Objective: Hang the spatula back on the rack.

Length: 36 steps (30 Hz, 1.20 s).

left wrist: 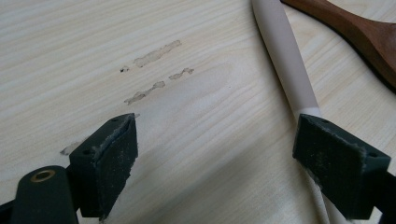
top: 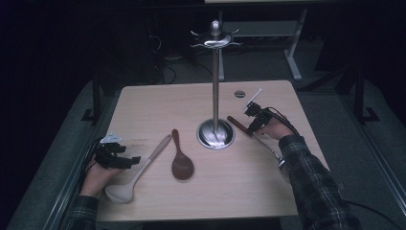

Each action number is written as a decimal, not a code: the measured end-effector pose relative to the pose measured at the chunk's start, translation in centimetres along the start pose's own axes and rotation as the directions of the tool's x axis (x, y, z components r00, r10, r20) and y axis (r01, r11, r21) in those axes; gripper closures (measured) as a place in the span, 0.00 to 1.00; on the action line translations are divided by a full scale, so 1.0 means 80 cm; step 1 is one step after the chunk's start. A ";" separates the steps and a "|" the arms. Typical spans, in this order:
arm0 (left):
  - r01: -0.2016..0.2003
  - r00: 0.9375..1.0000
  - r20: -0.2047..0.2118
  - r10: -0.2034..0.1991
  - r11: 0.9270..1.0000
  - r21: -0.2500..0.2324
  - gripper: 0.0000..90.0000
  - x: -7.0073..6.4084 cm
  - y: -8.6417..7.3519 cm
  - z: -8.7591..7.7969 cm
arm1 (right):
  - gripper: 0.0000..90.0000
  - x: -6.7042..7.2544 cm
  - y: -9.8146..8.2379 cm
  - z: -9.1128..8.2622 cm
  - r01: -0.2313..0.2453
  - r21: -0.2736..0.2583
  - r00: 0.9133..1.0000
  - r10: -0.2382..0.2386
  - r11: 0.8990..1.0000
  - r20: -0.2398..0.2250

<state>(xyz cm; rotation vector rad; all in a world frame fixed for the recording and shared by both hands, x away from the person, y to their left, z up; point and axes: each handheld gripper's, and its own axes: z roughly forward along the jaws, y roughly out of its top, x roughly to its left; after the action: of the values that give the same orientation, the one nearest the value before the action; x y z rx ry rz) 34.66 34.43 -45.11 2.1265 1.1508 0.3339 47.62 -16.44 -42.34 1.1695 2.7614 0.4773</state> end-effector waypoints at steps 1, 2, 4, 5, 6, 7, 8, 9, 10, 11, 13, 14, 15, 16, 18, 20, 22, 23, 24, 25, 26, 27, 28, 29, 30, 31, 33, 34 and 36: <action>-0.001 1.000 0.001 0.001 1.000 -0.001 0.15 0.000 0.000 0.000 | 0.67 -0.001 0.001 0.002 -0.008 0.004 1.000 0.008 1.000 -0.004; -0.001 1.000 0.002 0.001 1.000 -0.003 0.15 -0.001 0.000 0.000 | 0.67 -0.003 0.001 0.005 -0.003 0.007 1.000 0.003 1.000 -0.004; -0.006 1.000 0.002 0.006 1.000 0.000 0.15 -0.001 0.001 0.001 | 0.67 -0.003 0.002 0.012 -0.008 0.025 1.000 0.008 1.000 -0.009; -0.007 1.000 0.003 0.007 1.000 0.001 0.15 -0.002 0.001 0.001 | 0.68 -0.003 0.003 0.015 -0.006 0.035 1.000 0.006 0.999 -0.007; -0.006 1.000 0.003 0.006 1.000 0.001 0.15 -0.002 0.002 0.001 | 0.68 -0.003 0.003 0.017 -0.009 0.040 1.000 0.009 0.999 -0.008; -0.007 1.000 0.003 0.007 1.000 0.001 0.15 -0.002 0.002 0.001 | 0.69 -0.003 0.003 0.020 -0.009 0.049 1.000 0.010 0.999 -0.004; -0.007 1.000 0.004 0.007 1.000 0.000 0.15 -0.002 0.002 0.001 | 0.70 -0.003 0.003 0.021 -0.010 0.052 1.000 0.010 0.999 -0.006; -0.007 1.000 0.004 0.007 1.000 -0.001 0.15 -0.002 0.002 0.001 | 0.71 -0.003 0.004 0.022 -0.007 0.051 1.000 0.008 0.999 -0.006; -0.006 1.000 0.005 0.006 1.000 0.000 0.15 -0.003 0.002 0.002 | 0.72 -0.002 0.004 0.022 -0.003 0.057 1.000 0.004 0.998 -0.008; -0.007 1.000 0.006 0.007 1.000 -0.003 0.15 -0.003 0.002 0.002 | 0.73 -0.001 0.005 0.023 -0.005 0.061 1.000 0.006 0.998 -0.007; -0.008 1.000 0.005 0.008 1.000 -0.001 0.15 -0.003 0.002 0.002 | 0.74 0.000 0.005 0.026 0.004 0.065 1.000 -0.003 0.998 -0.002; -0.009 1.000 0.006 0.009 1.000 -0.001 0.15 -0.004 0.002 0.002 | 0.74 0.001 0.006 0.026 0.005 0.069 1.000 -0.005 0.998 -0.004; -0.009 1.000 0.006 0.009 1.000 -0.001 0.15 -0.004 0.002 0.002 | 0.75 0.002 0.007 0.025 0.008 0.070 1.000 -0.007 0.998 -0.007; -0.011 1.000 0.006 0.011 1.000 0.000 0.15 -0.004 0.002 0.002 | 0.77 0.002 0.007 0.026 0.006 0.067 1.000 -0.006 0.998 -0.003; -0.013 1.000 0.006 0.013 1.000 0.002 0.15 -0.004 0.002 0.002 | 0.79 0.004 0.008 0.026 0.000 0.070 1.000 -0.001 0.998 0.004; -0.012 1.000 0.006 0.012 1.000 0.002 0.15 -0.004 0.003 0.002 | 0.80 0.004 0.009 0.026 -0.008 0.075 1.000 0.008 0.997 0.001; -0.016 1.000 0.006 0.016 1.000 0.002 0.15 -0.004 0.003 0.002 | 0.81 0.005 0.009 0.026 -0.020 0.077 1.000 0.020 0.997 0.002; -0.016 1.000 0.006 0.016 1.000 0.002 0.15 -0.004 0.003 0.002 | 0.81 0.005 0.009 0.026 -0.020 0.077 1.000 0.020 0.997 0.002; -0.017 1.000 0.005 0.017 1.000 0.002 0.15 -0.004 0.003 0.002 | 0.81 0.005 0.009 0.026 -0.029 0.078 1.000 0.029 0.997 0.002; -0.016 1.000 0.006 0.016 1.000 0.000 0.15 -0.004 0.003 0.002 | 0.81 0.004 0.009 0.026 -0.034 0.075 0.999 0.033 0.997 0.004; -0.014 1.000 0.006 0.014 1.000 0.000 0.15 -0.004 0.003 0.002 | 0.81 0.004 0.009 0.026 -0.034 0.075 0.999 0.034 0.997 0.004; -0.014 1.000 0.006 0.014 1.000 0.000 0.15 -0.004 0.003 0.002 | 0.81 0.004 0.009 0.026 -0.034 0.075 0.999 0.034 0.997 0.004; -0.014 1.000 0.006 0.014 1.000 0.000 0.15 -0.004 0.003 0.002 | 0.81 0.005 0.009 0.025 -0.031 0.078 1.000 0.031 0.996 0.000; -0.013 1.000 0.006 0.013 1.000 0.000 0.15 -0.004 0.003 0.002 | 0.81 0.005 0.009 0.025 -0.031 0.078 1.000 0.031 0.996 0.000; -0.013 1.000 0.006 0.013 1.000 -0.001 0.15 -0.004 0.003 0.002 | 0.81 0.005 0.009 0.023 -0.031 0.071 1.000 0.031 0.997 0.003; -0.013 1.000 0.006 0.013 1.000 0.000 0.15 -0.004 0.003 0.002 | 0.81 0.005 0.009 0.022 -0.027 0.068 1.000 0.027 0.997 0.001; -0.013 1.000 0.006 0.013 1.000 -0.001 0.16 -0.004 0.003 0.002 | 0.81 0.005 0.008 0.019 -0.031 0.058 1.000 0.032 0.998 -0.002; -0.013 1.000 0.006 0.013 1.000 -0.001 0.15 -0.004 0.003 0.002 | 0.81 0.004 0.007 0.016 -0.030 0.052 1.000 0.031 0.998 -0.006; -0.013 1.000 0.006 0.013 1.000 -0.002 0.16 -0.004 0.003 0.002 | 0.82 0.002 0.006 0.011 -0.035 0.031 0.999 0.035 0.999 -0.009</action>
<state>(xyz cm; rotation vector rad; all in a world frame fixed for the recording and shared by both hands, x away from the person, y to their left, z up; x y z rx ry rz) 34.69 34.03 -45.05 2.1332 1.1332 0.3346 48.02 -15.79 -42.99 1.2271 2.7698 0.4469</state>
